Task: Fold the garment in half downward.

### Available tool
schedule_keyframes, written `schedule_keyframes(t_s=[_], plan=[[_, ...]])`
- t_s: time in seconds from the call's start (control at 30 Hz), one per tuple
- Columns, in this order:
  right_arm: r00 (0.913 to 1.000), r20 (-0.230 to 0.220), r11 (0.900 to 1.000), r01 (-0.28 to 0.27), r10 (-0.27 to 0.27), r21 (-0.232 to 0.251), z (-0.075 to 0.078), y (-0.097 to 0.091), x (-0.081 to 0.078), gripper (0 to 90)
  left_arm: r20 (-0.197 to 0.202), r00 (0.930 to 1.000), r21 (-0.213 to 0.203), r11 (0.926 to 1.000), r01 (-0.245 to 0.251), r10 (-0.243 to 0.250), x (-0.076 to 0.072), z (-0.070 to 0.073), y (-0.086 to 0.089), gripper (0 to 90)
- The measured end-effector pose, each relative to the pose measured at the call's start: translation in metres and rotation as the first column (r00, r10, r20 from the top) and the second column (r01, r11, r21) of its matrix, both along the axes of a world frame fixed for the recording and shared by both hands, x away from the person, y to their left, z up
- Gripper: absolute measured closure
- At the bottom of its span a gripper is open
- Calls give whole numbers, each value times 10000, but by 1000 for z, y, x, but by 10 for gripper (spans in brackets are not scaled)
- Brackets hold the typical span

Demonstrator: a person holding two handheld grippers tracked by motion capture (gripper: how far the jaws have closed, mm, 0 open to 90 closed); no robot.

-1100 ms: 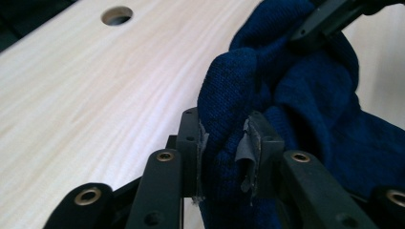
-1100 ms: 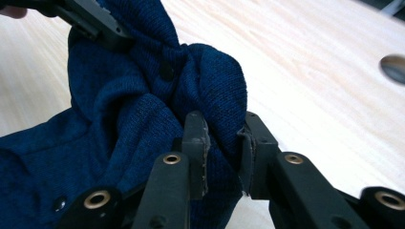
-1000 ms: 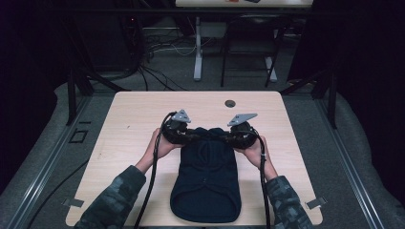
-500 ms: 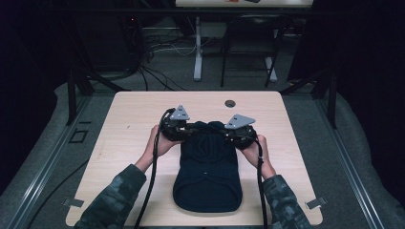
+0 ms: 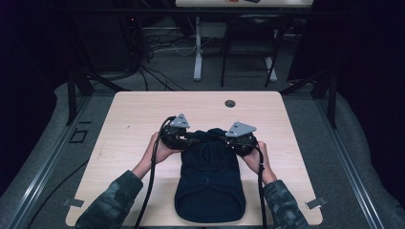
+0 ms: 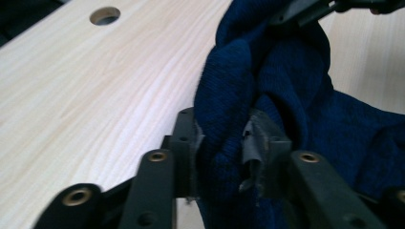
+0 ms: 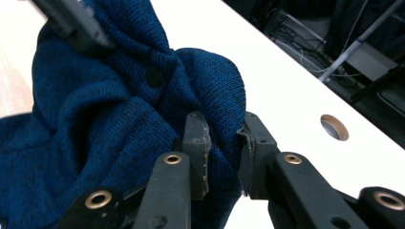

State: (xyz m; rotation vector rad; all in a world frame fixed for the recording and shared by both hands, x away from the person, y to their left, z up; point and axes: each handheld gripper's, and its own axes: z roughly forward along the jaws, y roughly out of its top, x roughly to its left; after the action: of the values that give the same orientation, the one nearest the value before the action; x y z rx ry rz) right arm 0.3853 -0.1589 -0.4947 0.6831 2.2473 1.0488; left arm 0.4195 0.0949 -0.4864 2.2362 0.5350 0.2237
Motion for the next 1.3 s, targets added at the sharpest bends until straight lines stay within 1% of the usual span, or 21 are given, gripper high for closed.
schedule_keyframes(t_s=[0.07,0.13,0.17,0.23,0.3,0.37,0.43,0.5,0.57,0.6,0.67,0.7,0.73,0.77,0.83,0.9,1.03,1.07,1.13,1.23,1.3], plan=[[10000,74,10000,14,-14,95,0,0,0,757,-297,9996,0,10000,-14,14,1,-3,0,590],[10000,9,9999,-4,4,159,0,0,0,757,-539,9985,-30,10000,-75,73,3,-5,0,557],[10000,53,9998,-17,16,196,-1,0,0,757,-590,9982,2,10000,-43,43,4,-6,0,539],[10000,22,9999,-14,14,136,-1,1,0,757,-625,9980,156,9998,-88,97,4,-7,-1,558],[10000,-37,10000,-38,38,73,-1,1,1,755,-510,9985,443,9988,-194,216,4,-9,-4,654],[10000,-71,10000,-34,35,26,-1,1,1,752,-279,9995,656,9978,-99,118,3,-10,-7,714],[9995,-300,9999,-61,58,-110,0,0,3,748,59,9999,762,9970,-113,109,2,-9,-9,738],[9975,-681,9998,-212,213,22,1,-2,5,731,438,9989,800,9965,-223,189,-1,-8,-10,750],[9936,-1095,9995,-250,269,184,4,-6,7,708,672,9976,795,9966,-198,145,-2,-6,-11,755],[9884,-1484,9989,-279,331,368,4,-8,9,697,881,9960,838,9963,-197,123,-4,-6,-12,757],[9811,-1898,9981,-282,383,554,7,-13,11,652,1223,9925,898,9958,-163,52,-7,-4,-13,757],[9741,-2222,9974,-269,411,665,7,-15,13,642,1372,9905,996,9949,-131,-7,-8,-3,-15,757],[9715,-2329,9970,-287,446,714,8,-16,14,621,1482,9889,1024,9947,-88,-65,-9,-2,-16,757],[9661,-2518,9966,-400,571,724,9,-18,14,564,1493,9887,1036,9946,-33,-123,-10,-1,-17,757],[9522,-2947,9943,-556,800,905,10,-20,16,532,1539,9878,1142,9934,71,-247,-12,1,-19,757],[9396,-3294,9939,-679,929,868,11,-22,17,503,1566,9872,1171,9930,118,-302,-12,3,-20,756],[9263,-3660,9959,-787,897,449,12,-19,17,495,1674,9849,1242,9920,240,-448,-14,6,-23,754],[9263,-3671,9964,-807,849,266,12,-17,17,520,1656,9850,1248,9918,278,-485,-15,7,-23,754],[9235,-3759,9970,-768,763,137,11,-15,15,590,1596,9855,1204,9920,376,-568,-16,7,-23,753],[9326,-3551,9972,-740,641,-144,10,-13,10,672,1441,9876,1141,9924,461,-624,-18,8,-21,749],[9414,-3327,9975,-670,562,-211,8,-10,4,704,1348,9886,1115,9924,520,-670,-20,7,-19,743]])
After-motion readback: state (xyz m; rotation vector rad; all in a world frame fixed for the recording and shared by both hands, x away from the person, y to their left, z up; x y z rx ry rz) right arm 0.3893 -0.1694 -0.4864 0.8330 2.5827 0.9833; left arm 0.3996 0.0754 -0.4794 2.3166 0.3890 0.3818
